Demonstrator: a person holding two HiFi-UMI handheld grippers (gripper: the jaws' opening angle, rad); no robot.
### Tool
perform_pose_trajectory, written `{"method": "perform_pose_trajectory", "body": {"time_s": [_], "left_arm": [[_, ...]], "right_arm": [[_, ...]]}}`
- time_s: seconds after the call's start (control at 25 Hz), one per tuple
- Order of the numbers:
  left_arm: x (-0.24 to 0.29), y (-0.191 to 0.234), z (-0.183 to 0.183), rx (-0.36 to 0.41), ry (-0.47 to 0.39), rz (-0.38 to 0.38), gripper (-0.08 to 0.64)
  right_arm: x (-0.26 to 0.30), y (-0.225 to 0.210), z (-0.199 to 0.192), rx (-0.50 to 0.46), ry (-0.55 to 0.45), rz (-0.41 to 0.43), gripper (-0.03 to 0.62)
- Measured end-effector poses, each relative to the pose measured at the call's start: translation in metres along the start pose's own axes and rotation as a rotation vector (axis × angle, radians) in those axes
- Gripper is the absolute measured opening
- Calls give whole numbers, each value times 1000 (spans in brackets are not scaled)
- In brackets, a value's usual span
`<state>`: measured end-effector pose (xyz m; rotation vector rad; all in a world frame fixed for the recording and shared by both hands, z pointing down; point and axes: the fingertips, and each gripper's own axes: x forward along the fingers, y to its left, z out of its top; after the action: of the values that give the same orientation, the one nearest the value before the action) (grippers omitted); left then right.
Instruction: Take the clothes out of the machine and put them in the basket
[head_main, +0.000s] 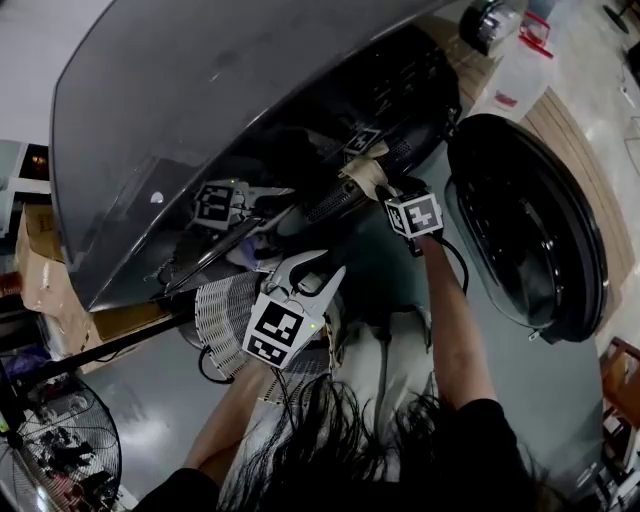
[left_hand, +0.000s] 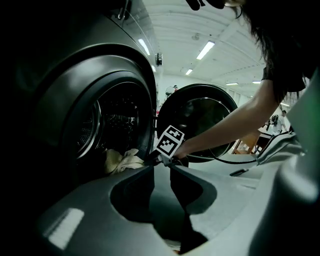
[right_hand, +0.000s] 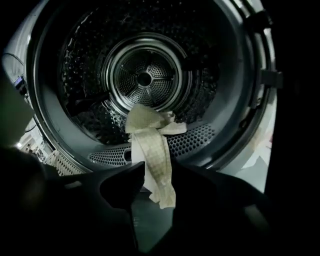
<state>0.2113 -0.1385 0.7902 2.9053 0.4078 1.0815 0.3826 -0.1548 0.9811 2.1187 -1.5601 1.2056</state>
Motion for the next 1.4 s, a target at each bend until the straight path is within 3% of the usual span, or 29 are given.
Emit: {"method": "perform_pose_trajectory", "body": {"time_s": [0.08,0.16,0.32,0.52,0.8,1.2,1.4], "left_arm": [[0,2,-2,-3,-2,6,107],[0,3,-4,-5,8,11,107],[-10,-2,0,-22,28,7,107],[-29,-21,9,-32,69,-18,107],[-61,-47,42,-1,113,-49,107],[-99,-52,99,0,106,8,107],[-118,-44,107,5,132,52,108]], "right_arm": [[8,2,-3,-19,35,-7,167],[9,7,-4,-28,49,-13,44],[-13,31,-1,14,-1,73,41],[-69,71,13,150,-76,219,41],[-139,112,34,324,-125,294,40],[-229,160,63,439,-202,420,40],[-273,192,81,535,-263,487,40]]}}
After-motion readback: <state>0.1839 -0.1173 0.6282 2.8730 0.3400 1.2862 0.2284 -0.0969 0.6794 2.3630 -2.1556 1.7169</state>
